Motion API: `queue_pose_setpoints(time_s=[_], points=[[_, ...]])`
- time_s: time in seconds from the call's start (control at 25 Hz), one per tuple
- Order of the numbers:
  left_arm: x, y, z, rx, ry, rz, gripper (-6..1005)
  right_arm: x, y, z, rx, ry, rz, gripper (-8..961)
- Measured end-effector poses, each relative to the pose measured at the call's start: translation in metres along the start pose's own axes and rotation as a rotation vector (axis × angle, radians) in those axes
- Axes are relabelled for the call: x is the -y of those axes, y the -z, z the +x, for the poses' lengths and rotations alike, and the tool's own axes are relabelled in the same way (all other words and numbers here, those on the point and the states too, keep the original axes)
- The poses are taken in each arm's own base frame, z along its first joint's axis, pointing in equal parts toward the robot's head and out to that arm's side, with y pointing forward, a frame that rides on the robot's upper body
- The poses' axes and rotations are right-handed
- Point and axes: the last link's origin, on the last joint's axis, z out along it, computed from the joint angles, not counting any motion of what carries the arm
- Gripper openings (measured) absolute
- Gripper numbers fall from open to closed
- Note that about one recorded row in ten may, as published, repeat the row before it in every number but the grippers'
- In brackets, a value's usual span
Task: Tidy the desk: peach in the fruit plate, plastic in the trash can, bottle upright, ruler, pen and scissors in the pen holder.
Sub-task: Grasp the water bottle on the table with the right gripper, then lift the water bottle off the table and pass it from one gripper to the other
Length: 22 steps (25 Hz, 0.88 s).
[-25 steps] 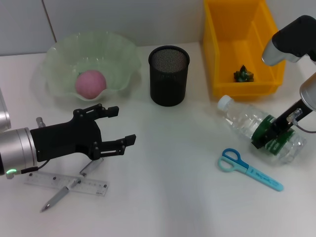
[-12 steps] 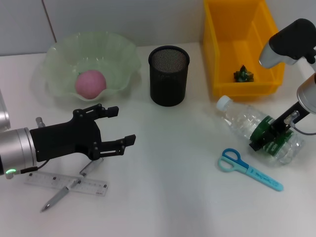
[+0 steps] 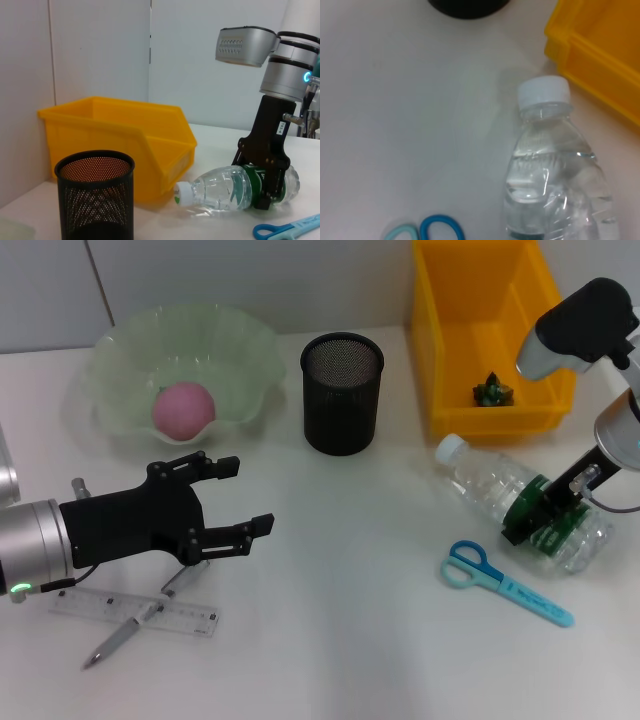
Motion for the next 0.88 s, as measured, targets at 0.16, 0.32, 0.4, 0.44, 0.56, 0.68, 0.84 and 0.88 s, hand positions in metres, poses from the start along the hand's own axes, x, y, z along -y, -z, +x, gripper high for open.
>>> queue_pose_setpoints(time_s=[0.16,0.32,0.4,0.44,0.56,0.68,0.84,0.88], points=[[0.000,-0.001,0.001,-0.001,-0.002,-0.001,831,-0.002,-0.002,-0.001,-0.007,0.014,0.003,787],[0.001,0.000,0.002,-0.003,-0.007,-0.001,831,-0.002,0.000,0.001,-0.004,0.020,0.009,785],[0.001,0.000,0.002,-0.002,-0.007,-0.002,830,-0.003,0.001,0.002,0.000,0.024,0.012,785],[0.001,0.000,0.002,-0.003,-0.007,-0.003,830,-0.005,0.003,0.004,0.010,0.029,0.005,785],[0.000,0.000,0.002,-0.006,-0.007,-0.004,830,-0.009,0.006,0.006,0.028,0.040,-0.010,784],[0.000,0.000,0.002,-0.007,-0.006,-0.004,830,-0.012,0.014,0.008,0.052,0.049,-0.022,784],[0.000,0.000,0.003,-0.012,-0.005,-0.004,829,-0.011,0.020,0.012,0.072,0.048,-0.014,784],[0.000,0.000,0.003,-0.012,-0.005,-0.004,829,-0.011,0.022,0.013,0.083,0.051,-0.016,782]])
